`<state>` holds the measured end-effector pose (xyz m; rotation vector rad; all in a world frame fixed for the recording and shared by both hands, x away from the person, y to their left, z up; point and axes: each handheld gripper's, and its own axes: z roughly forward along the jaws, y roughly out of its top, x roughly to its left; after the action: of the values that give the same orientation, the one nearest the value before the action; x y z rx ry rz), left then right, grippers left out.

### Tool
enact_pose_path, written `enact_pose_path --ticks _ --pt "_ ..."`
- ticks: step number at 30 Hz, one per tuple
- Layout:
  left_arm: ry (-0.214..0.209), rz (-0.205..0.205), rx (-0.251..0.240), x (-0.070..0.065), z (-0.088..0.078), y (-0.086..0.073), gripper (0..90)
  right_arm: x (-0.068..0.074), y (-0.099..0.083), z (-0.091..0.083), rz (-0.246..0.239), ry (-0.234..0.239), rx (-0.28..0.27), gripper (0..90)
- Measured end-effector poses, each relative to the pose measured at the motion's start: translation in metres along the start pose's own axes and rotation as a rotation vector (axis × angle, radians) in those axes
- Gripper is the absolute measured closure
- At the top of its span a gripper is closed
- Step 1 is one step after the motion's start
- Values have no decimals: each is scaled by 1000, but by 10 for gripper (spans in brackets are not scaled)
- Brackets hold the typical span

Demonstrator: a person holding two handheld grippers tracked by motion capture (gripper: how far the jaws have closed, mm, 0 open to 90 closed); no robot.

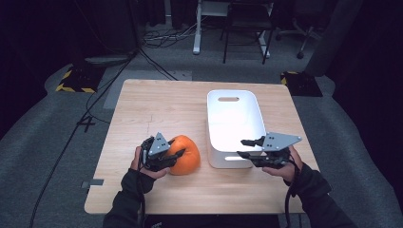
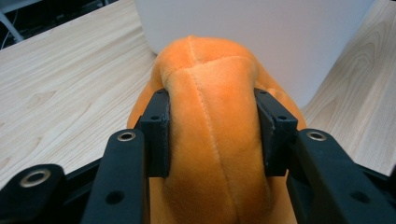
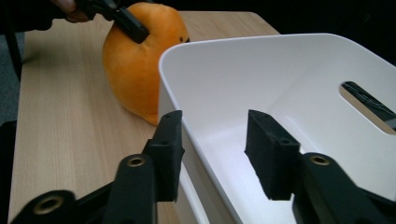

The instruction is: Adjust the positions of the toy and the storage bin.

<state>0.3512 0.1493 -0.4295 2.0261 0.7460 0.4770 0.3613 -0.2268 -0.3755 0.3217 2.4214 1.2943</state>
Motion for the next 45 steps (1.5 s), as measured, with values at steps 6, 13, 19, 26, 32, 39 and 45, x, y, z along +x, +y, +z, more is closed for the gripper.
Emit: enact_pose_path --ticks 6,13,19,26,32,39,45 --pt "3 0 5 -1 2 1 558 -9 -11 -26 55 -77 -14 438" --pt "3 2 1 -2 4 1 555 -20 -39 -54 139 -187 -37 321" --pt "2 1 -1 -2 4 1 554 -28 -65 -59 178 -229 1 287" --pt "-11 0 1 -4 6 1 551 -35 -105 -49 247 -269 98 254" --pt "-2 15 -5 -3 6 1 551 -40 -143 -39 334 -258 188 235" --pt "-15 6 -5 -4 8 0 551 -43 -172 -34 407 -255 240 214" --pt "-15 6 -12 -4 9 0 552 -47 -186 -36 465 -274 246 182"
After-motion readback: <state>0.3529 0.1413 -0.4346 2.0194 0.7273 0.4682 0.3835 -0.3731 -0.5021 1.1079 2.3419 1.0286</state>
